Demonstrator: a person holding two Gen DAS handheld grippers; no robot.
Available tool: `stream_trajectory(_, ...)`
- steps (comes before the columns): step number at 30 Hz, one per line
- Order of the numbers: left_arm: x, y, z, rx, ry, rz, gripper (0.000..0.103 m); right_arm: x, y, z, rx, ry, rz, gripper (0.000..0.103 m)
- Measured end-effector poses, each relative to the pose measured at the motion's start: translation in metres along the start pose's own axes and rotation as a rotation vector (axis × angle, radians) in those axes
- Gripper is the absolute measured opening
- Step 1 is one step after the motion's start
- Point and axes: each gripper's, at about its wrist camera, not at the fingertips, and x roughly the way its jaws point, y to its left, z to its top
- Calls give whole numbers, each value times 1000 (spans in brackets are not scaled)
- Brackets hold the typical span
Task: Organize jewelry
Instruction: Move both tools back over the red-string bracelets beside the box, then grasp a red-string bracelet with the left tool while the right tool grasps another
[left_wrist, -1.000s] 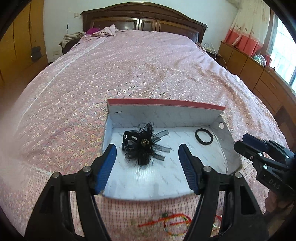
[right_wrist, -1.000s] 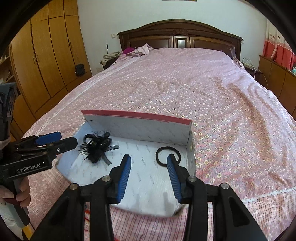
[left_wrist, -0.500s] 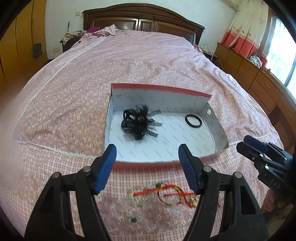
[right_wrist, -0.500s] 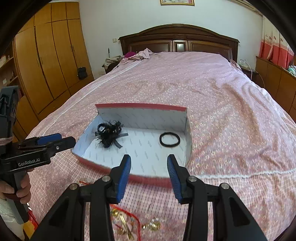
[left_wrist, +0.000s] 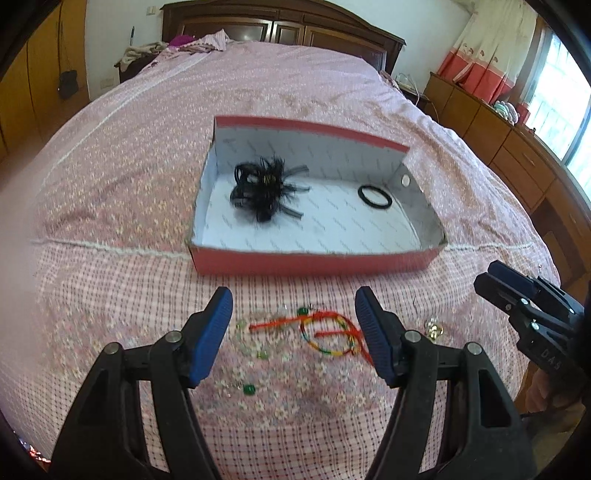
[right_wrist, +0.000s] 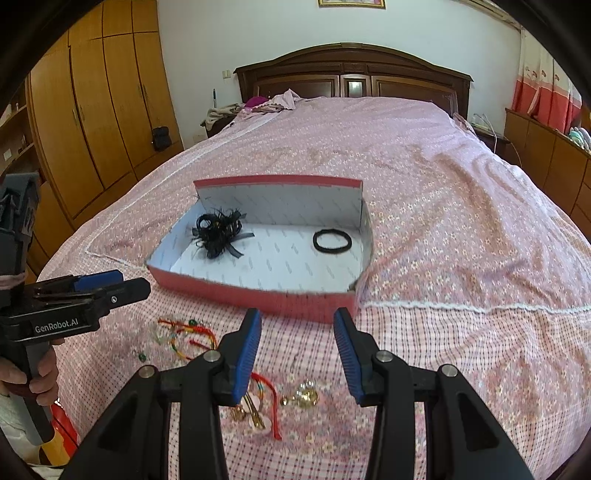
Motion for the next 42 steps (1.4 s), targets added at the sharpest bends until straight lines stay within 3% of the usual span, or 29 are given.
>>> stream_trajectory(7, 10, -5, -15, 1, 41, -22, 59, 0, -4, -15, 18, 16, -2, 44)
stream_trajectory(14, 29, -6, -25, -13, 93, -45, 41, 2, -8, -26, 26, 29, -11, 44)
stream_trajectory(23, 50, -4, -31, -51, 141, -69, 29, 7, -12, -43, 57, 66, 1, 44)
stream_trajectory(27, 55, -5, -32, -59, 151, -88, 13, 10, -10, -49, 59, 85, 7, 44)
stream_trajectory(32, 60, -4, -35, -69, 170, -98, 1, 12, -10, -52, 60, 94, 10, 44)
stream_trajectory(42, 42, 4, -35, -76, 131, -125, 0, 12, -6, -52, 51, 92, 18, 44)
